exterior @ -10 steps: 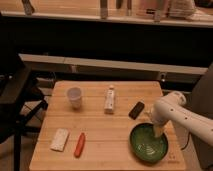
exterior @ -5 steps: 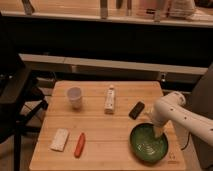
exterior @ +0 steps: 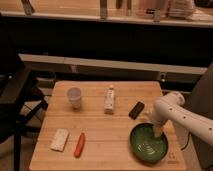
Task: Drag the ceramic bowl in a circle
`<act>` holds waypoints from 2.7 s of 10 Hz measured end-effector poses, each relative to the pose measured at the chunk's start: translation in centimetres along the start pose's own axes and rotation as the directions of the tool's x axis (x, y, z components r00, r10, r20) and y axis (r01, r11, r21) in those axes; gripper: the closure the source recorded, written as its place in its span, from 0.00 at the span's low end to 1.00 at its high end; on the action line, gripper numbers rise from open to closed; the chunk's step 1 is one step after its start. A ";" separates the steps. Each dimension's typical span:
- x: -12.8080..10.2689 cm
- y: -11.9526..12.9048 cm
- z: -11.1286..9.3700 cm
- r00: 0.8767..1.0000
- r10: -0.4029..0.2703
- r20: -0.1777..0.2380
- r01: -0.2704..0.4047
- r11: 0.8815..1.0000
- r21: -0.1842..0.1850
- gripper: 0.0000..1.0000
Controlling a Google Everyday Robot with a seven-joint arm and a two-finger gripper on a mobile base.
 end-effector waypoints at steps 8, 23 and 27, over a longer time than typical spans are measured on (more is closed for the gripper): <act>-0.3 -0.2 0.4 1.000 -0.025 0.013 0.025 1.000 -0.012 0.20; -1.2 -0.3 0.8 0.998 -0.050 0.031 0.052 0.998 -0.041 0.20; -1.5 -0.4 0.9 0.997 -0.063 0.035 0.065 0.997 -0.049 0.20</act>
